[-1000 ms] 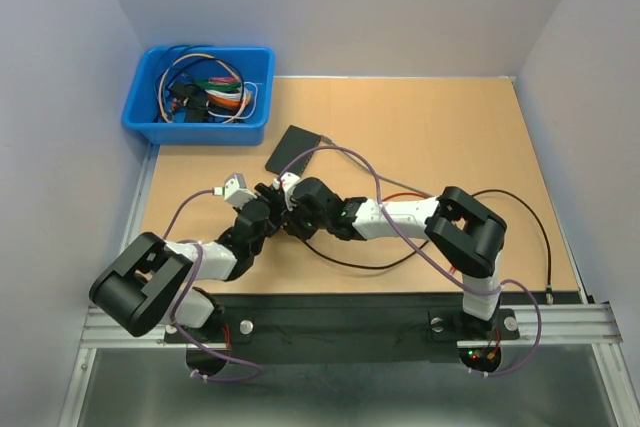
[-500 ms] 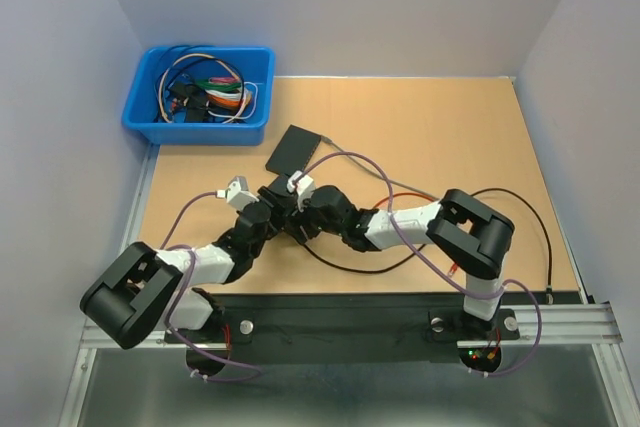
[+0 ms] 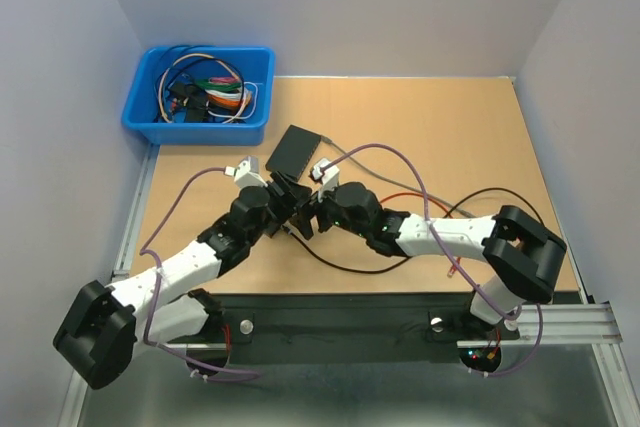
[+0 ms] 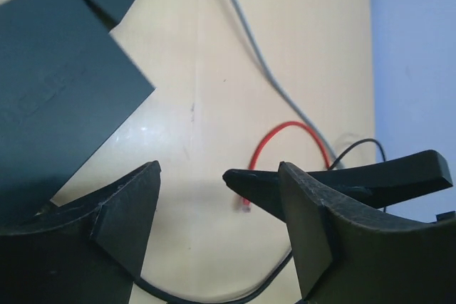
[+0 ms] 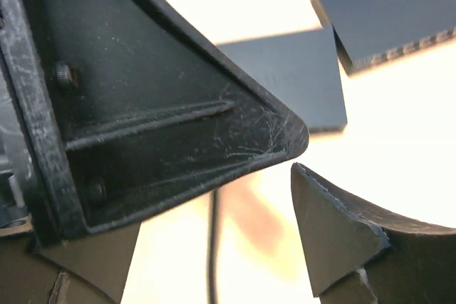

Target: Insert the plug into the switch port

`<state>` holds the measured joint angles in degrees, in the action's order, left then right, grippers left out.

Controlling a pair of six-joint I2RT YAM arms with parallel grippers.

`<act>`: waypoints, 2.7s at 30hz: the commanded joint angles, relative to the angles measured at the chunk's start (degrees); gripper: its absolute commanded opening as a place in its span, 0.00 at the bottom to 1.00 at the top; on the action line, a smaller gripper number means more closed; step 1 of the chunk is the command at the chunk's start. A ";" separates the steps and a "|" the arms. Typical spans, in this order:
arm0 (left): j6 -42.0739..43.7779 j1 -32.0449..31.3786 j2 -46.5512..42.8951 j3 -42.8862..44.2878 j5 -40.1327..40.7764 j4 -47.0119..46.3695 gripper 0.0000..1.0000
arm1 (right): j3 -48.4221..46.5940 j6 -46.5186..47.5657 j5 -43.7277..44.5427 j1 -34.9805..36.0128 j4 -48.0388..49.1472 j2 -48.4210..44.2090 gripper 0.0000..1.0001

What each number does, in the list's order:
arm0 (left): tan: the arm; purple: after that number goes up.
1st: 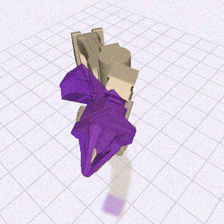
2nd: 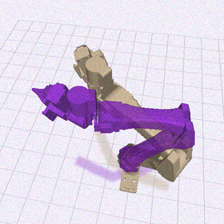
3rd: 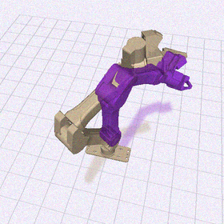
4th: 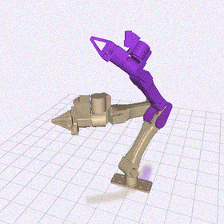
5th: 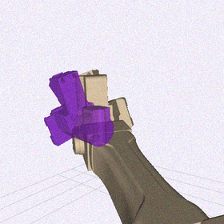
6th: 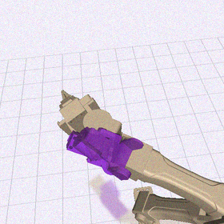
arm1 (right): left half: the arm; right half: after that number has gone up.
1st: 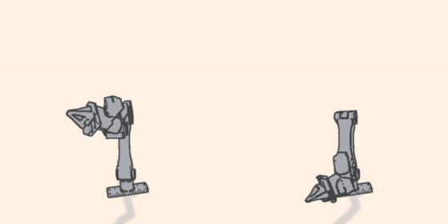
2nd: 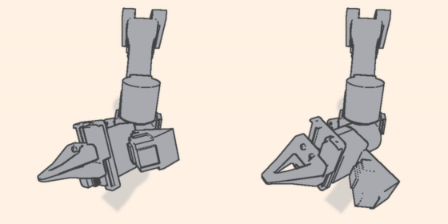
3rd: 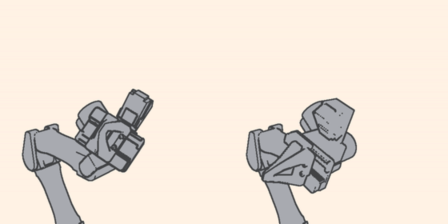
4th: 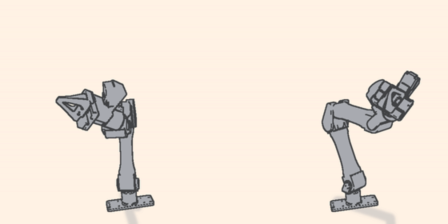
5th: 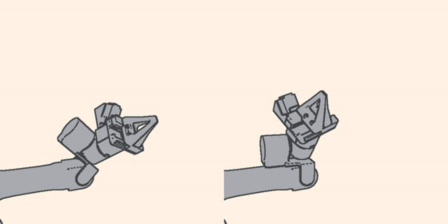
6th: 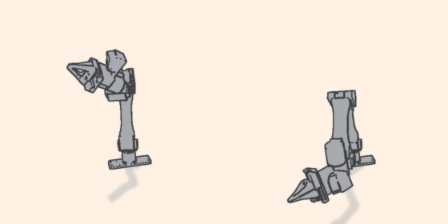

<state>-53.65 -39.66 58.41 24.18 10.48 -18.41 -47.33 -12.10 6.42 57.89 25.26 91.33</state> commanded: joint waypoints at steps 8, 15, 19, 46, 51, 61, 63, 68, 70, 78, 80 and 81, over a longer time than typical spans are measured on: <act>15.24 14.42 -4.45 2.71 -12.50 17.97 0.79 | -13.74 -13.39 -1.67 -14.82 -1.16 6.57 0.86; 16.64 19.44 0.56 5.25 -14.34 15.96 0.80 | -21.48 -15.32 -2.30 -16.75 -9.23 11.77 0.86; 17.70 19.88 1.09 5.70 -14.70 15.60 0.80 | -18.51 -14.45 3.77 -16.93 -13.91 8.09 0.86; 25.08 -15.44 37.81 33.02 -4.68 12.78 0.73 | 1.63 -19.54 19.42 -28.01 -35.62 -27.86 0.90; 25.52 -19.13 44.15 39.08 -1.62 16.82 0.72 | 2.59 -19.37 20.30 -28.09 -38.26 -32.26 0.90; 23.42 -22.04 48.72 41.29 2.44 21.84 0.60 | 3.21 -19.72 19.87 -28.18 -39.14 -34.02 0.90; 22.97 -22.39 49.69 41.73 3.31 22.71 0.56 | 3.39 -19.72 19.69 -28.09 -39.14 -34.11 0.90; 22.62 -23.01 50.40 41.82 4.55 23.25 0.29 | 4.09 -19.81 19.60 -28.18 -39.14 -35.16 0.87; 23.32 -22.92 49.79 41.91 4.64 23.51 0.16 | 4.26 -19.37 19.25 -28.18 -39.14 -35.52 0.86; 24.91 -17.66 43.46 41.04 -12.38 22.12 0.00 | -0.13 -10.33 11.27 -28.18 -37.13 -36.05 0.86; 24.38 -15.72 40.12 39.54 -20.54 20.79 0.00 | -1.09 -5.76 5.30 -28.18 -35.28 -36.31 0.86; 24.29 -14.67 39.07 39.01 -23.20 20.53 0.00 | -1.44 -4.53 3.71 -28.09 -34.84 -36.31 0.86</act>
<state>-29.65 -57.89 105.34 64.55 1.93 3.33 -44.71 -24.32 18.63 29.69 -14.37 56.27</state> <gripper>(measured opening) 0.100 0.861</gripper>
